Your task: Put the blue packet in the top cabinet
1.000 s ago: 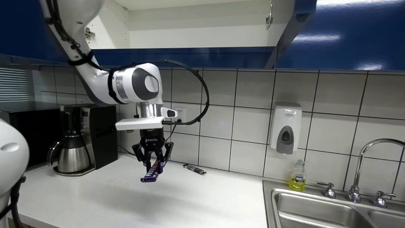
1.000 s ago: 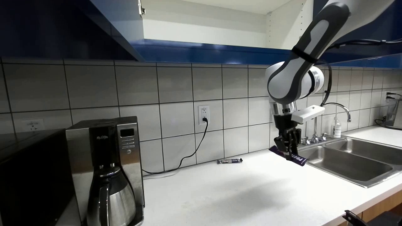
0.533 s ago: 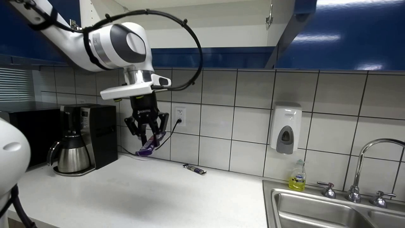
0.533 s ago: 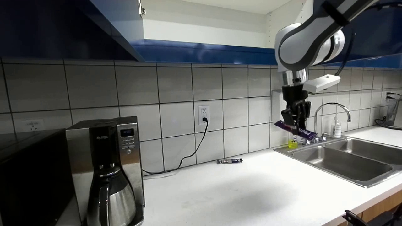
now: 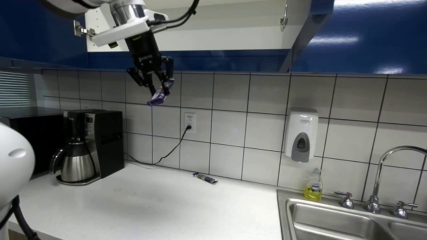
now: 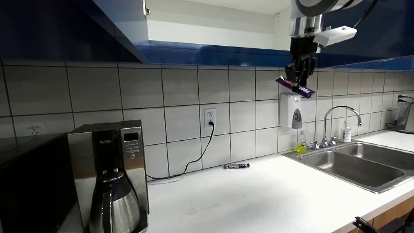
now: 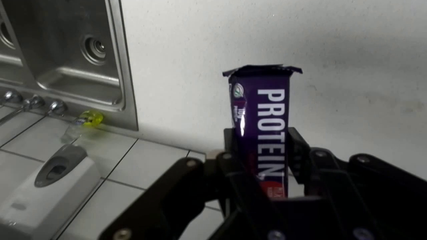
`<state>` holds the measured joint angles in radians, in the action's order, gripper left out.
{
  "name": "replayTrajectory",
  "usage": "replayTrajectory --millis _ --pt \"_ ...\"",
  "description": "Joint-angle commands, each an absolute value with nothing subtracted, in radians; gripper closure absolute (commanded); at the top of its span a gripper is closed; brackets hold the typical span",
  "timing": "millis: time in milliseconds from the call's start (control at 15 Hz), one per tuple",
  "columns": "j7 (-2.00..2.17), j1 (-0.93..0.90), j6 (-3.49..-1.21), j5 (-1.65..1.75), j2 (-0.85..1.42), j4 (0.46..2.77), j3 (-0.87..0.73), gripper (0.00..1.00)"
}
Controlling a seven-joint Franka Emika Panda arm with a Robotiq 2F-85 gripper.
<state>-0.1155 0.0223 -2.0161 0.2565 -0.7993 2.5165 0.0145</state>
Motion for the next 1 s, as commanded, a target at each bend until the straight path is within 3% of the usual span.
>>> replayTrajectory --millis 0,533,933 --pt "-0.087 0.025 -1.986 0.267 -0.787 2.386 0.037 0.86" --pt "-0.095 0.018 -1.962 0.253 -0.689 2.127 0.050 0.86" --pt "-0.094 0.016 -1.817 0.235 -0.578 1.873 0.055 0.86"
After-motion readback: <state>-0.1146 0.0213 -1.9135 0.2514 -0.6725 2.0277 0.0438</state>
